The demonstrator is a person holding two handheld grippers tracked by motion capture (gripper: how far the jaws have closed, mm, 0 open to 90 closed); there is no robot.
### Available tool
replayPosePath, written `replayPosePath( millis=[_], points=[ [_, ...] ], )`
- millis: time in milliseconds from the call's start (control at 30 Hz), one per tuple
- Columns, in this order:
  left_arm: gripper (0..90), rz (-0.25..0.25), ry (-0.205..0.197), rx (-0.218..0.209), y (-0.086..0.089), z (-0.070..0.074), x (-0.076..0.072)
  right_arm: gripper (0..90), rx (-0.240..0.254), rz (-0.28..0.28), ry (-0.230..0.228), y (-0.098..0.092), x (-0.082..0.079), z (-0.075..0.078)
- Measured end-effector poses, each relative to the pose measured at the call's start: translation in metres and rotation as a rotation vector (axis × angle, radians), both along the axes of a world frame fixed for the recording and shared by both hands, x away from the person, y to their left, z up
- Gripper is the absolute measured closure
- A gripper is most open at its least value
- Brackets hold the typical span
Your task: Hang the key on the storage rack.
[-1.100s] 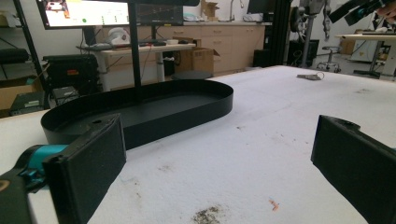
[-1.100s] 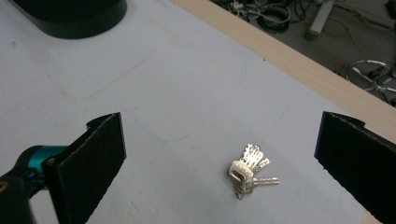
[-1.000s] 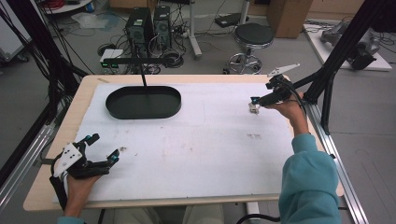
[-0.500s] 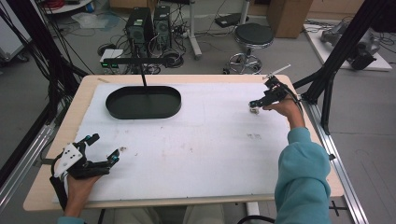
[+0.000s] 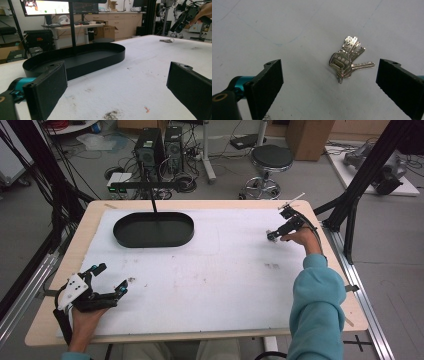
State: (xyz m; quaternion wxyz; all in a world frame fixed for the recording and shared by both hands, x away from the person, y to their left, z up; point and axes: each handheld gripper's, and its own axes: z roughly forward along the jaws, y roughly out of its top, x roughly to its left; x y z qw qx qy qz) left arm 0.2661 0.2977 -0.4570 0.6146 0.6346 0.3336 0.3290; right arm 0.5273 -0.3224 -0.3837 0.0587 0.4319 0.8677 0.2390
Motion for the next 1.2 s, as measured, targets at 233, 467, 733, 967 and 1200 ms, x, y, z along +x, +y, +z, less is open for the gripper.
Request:
replayPosePath(
  millis=[233,467,733,967,1200],
  points=[
    [3.6,-0.002,0.001,-0.001,0.000,0.000,0.000,19.0,-0.022,-0.011,0.044,-0.001,0.002,-0.003],
    [3.6,-0.003,0.002,0.000,0.000,0.000,0.000,33.7,-0.054,-0.019,0.066,-0.002,0.003,-0.005],
    [3.6,-0.002,0.001,0.000,0.000,0.000,0.000,50.4,-0.087,-0.036,0.075,-0.001,0.007,-0.008],
    [3.6,-0.003,0.001,-0.002,0.000,0.000,0.000,59.4,-0.092,-0.042,0.088,-0.001,0.008,-0.010],
    [3.6,-0.004,0.001,-0.001,0.000,0.000,0.000,69.1,-0.099,-0.041,0.097,0.001,0.009,-0.012]
  ],
)
